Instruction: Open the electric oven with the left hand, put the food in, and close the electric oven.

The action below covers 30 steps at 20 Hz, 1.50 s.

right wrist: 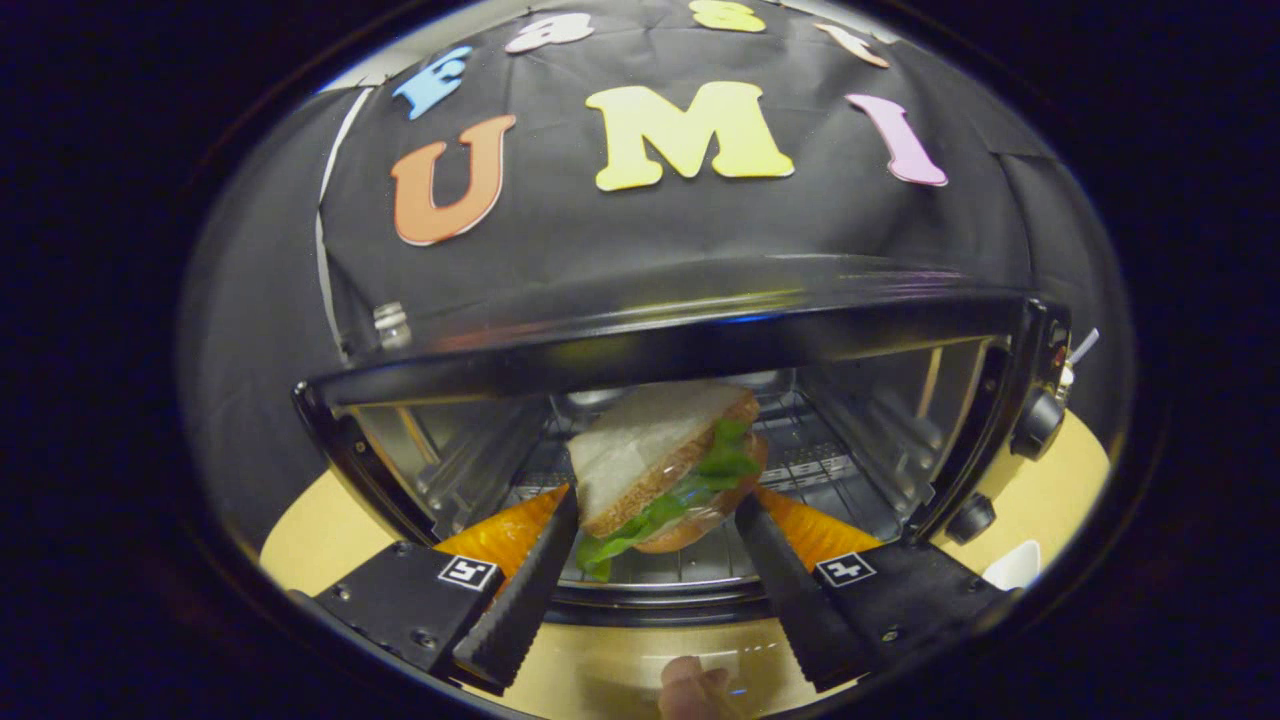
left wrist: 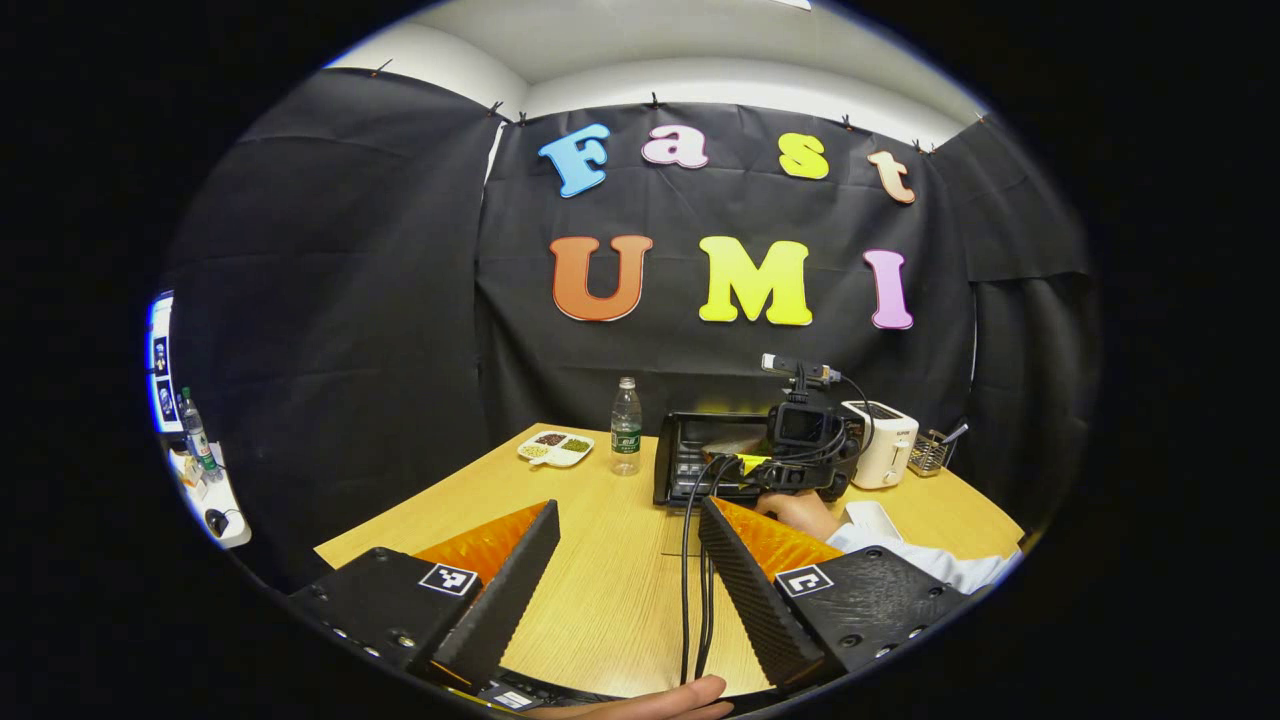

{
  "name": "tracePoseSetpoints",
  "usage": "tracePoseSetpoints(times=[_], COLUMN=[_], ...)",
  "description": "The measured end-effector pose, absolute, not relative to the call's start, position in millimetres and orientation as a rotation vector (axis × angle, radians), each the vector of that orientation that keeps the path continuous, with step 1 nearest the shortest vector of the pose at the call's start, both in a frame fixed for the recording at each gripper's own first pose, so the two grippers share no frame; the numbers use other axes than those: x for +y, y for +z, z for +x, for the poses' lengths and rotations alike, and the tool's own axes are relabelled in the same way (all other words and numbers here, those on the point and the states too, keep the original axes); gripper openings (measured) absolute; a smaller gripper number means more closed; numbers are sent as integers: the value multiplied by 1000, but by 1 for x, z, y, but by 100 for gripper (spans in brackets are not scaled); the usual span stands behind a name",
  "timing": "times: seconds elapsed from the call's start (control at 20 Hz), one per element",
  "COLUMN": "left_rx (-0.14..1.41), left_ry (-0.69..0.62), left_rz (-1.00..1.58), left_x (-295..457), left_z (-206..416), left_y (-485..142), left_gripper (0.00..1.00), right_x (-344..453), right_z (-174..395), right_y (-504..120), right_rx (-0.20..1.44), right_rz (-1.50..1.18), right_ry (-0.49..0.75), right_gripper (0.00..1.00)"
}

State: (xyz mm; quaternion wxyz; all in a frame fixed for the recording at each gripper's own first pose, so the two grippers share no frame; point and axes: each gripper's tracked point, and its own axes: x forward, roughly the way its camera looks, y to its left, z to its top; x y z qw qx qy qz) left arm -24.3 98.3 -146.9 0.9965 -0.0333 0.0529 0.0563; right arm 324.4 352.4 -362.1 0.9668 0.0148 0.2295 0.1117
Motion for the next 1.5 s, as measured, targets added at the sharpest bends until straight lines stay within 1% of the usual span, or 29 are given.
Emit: tracePoseSetpoints(times=[0.15,0.2,0.25,0.45,0.5,0.55,0.8,0.85,0.9,0.95,1.25,1.3,1.45,1.5], left_rx=[117,118,117,118,121,122,123,132,137,140,139,138,150,156], left_ry=[119,121,124,136,138,138,149,153,159,163,134,132,135,131], left_rz=[-71,-71,-70,-60,-60,-59,-50,-60,-68,-74,-62,-52,-37,-38], left_x=[103,103,104,107,107,110,115,116,118,119,102,101,93,88], left_z=[-27,-28,-28,-28,-28,-31,-30,-29,-28,-27,-8,-3,14,20], left_y=[-149,-149,-150,-150,-152,-154,-157,-160,-162,-163,-167,-168,-172,-176], left_gripper=[92,92,92,93,92,92,93,93,93,93,93,93,93,93], right_x=[349,349,348,344,345,343,326,322,319,313,266,255,222,209], right_z=[318,315,313,300,295,291,271,266,262,256,222,217,196,190], right_y=[-376,-380,-383,-380,-377,-372,-343,-335,-329,-324,-259,-246,-203,-186], right_rx=[555,593,618,665,664,652,558,542,536,531,360,331,231,198], right_rz=[-65,-66,-66,-42,-30,-14,47,58,71,80,64,60,71,66], right_ry=[221,229,237,269,285,301,350,366,381,389,399,387,365,357], right_gripper=[100,96,100,100,96,100,100,91,89,100,100,89,89,100])
